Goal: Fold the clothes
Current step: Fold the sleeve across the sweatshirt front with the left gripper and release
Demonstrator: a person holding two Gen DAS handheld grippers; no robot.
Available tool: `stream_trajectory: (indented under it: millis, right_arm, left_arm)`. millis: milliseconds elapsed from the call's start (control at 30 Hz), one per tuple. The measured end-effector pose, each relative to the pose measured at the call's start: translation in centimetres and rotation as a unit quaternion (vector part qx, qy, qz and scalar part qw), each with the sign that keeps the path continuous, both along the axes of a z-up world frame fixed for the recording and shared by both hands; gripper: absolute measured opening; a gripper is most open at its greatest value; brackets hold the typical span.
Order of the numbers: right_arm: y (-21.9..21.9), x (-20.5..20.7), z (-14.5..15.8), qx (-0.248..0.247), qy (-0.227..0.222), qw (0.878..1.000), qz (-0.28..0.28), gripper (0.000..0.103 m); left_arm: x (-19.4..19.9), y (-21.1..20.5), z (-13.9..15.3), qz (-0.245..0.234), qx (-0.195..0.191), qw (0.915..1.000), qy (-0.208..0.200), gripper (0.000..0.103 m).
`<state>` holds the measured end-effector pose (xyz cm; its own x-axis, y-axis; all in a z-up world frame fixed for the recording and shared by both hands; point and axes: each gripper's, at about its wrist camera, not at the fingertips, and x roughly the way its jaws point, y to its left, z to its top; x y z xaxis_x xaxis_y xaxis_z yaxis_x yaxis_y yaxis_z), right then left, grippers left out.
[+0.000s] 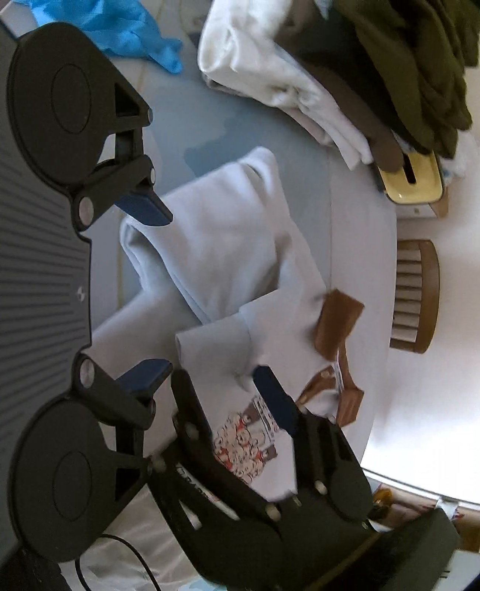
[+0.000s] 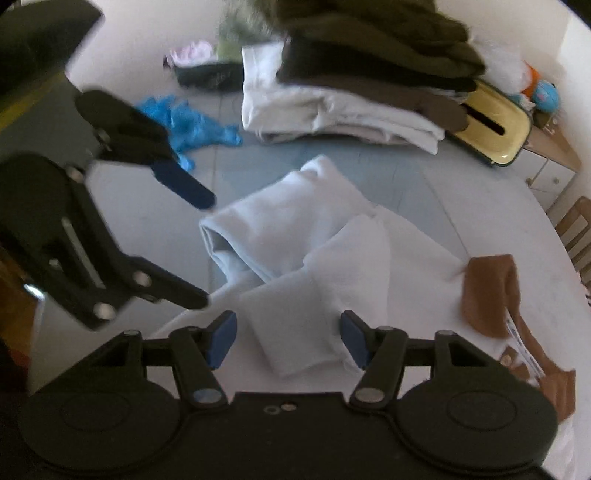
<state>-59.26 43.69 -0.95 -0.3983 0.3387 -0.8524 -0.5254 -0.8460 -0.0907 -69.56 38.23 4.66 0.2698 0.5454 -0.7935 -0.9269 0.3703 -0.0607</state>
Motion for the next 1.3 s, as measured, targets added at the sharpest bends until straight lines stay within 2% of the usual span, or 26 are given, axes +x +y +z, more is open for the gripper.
stream_trajectory:
  millis: [67, 200, 267, 467, 567, 667, 800, 867, 1067, 1233, 1300]
  right_arm:
    - [0.4, -0.4, -0.9, 0.003, -0.017, 1.000, -0.009, 0.103]
    - [2.3, 0.7, -1.0, -0.019, -0.009, 0.997, -0.073, 0.103]
    - [2.9, 1.6, -0.4, -0.035, 0.004, 0.995, -0.092, 0.103]
    - [3.9, 5.2, 2.4, -0.039, 0.047, 0.987, -0.146, 0.103]
    - [4.3, 6.8, 2.1, -0.024, 0.034, 0.984, -0.175, 0.103]
    - [5.6, 9.1, 1.0, -0.037, 0.037, 0.973, -0.226, 0.103]
    - [6.5, 12.9, -0.5, -0.100, 0.092, 0.945, -0.299, 0.103]
    - [6.3, 14.1, -0.1, -0.100, 0.111, 0.939, -0.310, 0.103]
    - [6.3, 17.8, 2.8, -0.068, 0.134, 0.934, -0.324, 0.103]
    - [7.8, 17.2, 1.6, -0.087, 0.118, 0.938, -0.315, 0.103]
    - [8.7, 16.5, 0.3, -0.096, 0.109, 0.934, -0.325, 0.103]
  left_arm:
    - [-0.4, -0.2, -0.3, 0.007, 0.002, 1.0000, 0.006, 0.079]
    - [-1.0, -0.2, -1.0, 0.019, 0.006, 0.9996, 0.018, 0.079]
    - [-1.1, 0.2, -1.4, 0.023, 0.008, 0.9993, 0.027, 0.079]
    - [-0.9, 0.8, -2.7, 0.036, 0.015, 0.9969, 0.069, 0.079]
    - [-1.0, 1.1, -3.0, 0.044, 0.019, 0.9954, 0.083, 0.079]
    - [-1.2, 1.6, -3.3, 0.065, 0.028, 0.9928, 0.096, 0.079]
    - [-1.7, 2.3, -3.5, 0.086, 0.033, 0.9909, 0.098, 0.079]
    - [-1.8, 2.4, -3.7, 0.088, 0.031, 0.9908, 0.098, 0.079]
    - [-1.9, 2.6, -4.1, 0.092, 0.026, 0.9909, 0.095, 0.079]
    - [-1.9, 2.8, -4.4, 0.094, 0.025, 0.9910, 0.092, 0.079]
    - [-1.8, 2.8, -4.4, 0.095, 0.025, 0.9910, 0.091, 0.079]
